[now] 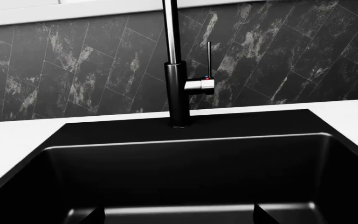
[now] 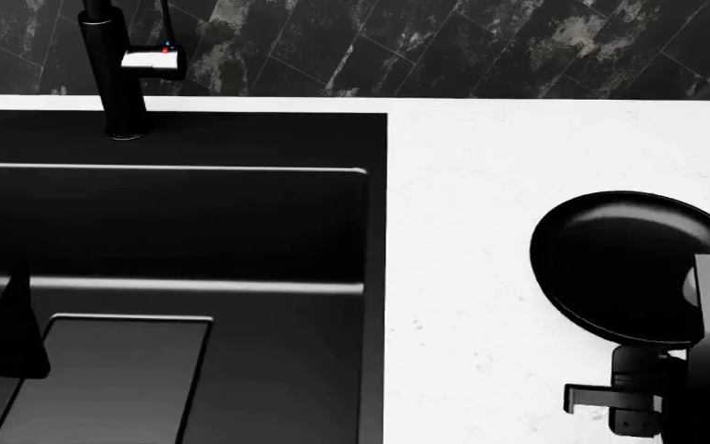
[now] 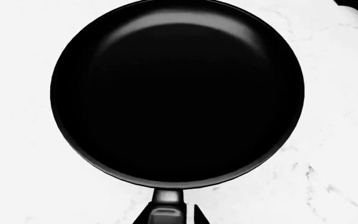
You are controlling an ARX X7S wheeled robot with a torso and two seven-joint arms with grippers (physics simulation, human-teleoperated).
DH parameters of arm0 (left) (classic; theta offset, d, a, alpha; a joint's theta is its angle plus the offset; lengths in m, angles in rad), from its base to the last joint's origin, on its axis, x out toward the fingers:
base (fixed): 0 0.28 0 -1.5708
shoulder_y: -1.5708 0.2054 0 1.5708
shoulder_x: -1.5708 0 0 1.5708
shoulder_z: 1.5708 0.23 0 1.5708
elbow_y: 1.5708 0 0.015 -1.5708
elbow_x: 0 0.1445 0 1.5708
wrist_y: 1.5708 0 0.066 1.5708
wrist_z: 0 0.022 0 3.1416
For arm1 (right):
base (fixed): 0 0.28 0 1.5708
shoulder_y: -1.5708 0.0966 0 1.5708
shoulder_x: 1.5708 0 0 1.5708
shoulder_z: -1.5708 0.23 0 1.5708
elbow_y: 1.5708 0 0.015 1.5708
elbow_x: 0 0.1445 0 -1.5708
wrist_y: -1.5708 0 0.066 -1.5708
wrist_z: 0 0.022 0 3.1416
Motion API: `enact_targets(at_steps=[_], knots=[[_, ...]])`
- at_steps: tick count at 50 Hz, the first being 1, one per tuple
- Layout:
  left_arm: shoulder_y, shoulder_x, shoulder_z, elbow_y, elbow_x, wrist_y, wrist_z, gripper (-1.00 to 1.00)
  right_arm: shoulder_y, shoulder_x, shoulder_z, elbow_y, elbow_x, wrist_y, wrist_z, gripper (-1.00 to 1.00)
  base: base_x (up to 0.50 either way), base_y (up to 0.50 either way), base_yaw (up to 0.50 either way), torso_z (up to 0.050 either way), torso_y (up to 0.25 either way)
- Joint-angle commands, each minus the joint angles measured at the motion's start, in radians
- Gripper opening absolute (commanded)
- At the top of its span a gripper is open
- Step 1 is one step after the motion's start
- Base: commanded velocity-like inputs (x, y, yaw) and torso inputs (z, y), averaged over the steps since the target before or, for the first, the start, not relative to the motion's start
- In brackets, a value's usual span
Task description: Pick the pan and sponge and place them into the sink. Then turn on the water.
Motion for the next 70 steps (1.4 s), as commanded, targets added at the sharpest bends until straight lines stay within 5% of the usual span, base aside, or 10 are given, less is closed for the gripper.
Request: enact_targets(at_steps=[1, 33, 70], knots=[[0.006, -0.007, -0.004, -0.002, -0.004, 0.006, 0.002, 1.00, 0.040, 0.076, -0.114, -0.123, -0.084, -0.136, -0.187, -1.00, 0.00, 0.00, 0.00, 0.000, 0.000], [-0.001, -0.020, 0.016, -0.044, -0.001, 0.026, 0.007, 1.00, 0.025, 0.090, -0.150, -0.207, -0.050, -0.206, -0.331, -1.00, 0.00, 0.01, 0.00, 0.000, 0.002], [0.012, -0.026, 0.019, -0.048, -0.009, 0.043, 0.002, 1.00, -0.003, 0.104, -0.181, -0.219, -0.078, -0.241, -0.345, -1.00, 0.04, 0.49, 0.00, 0.000, 0.002]])
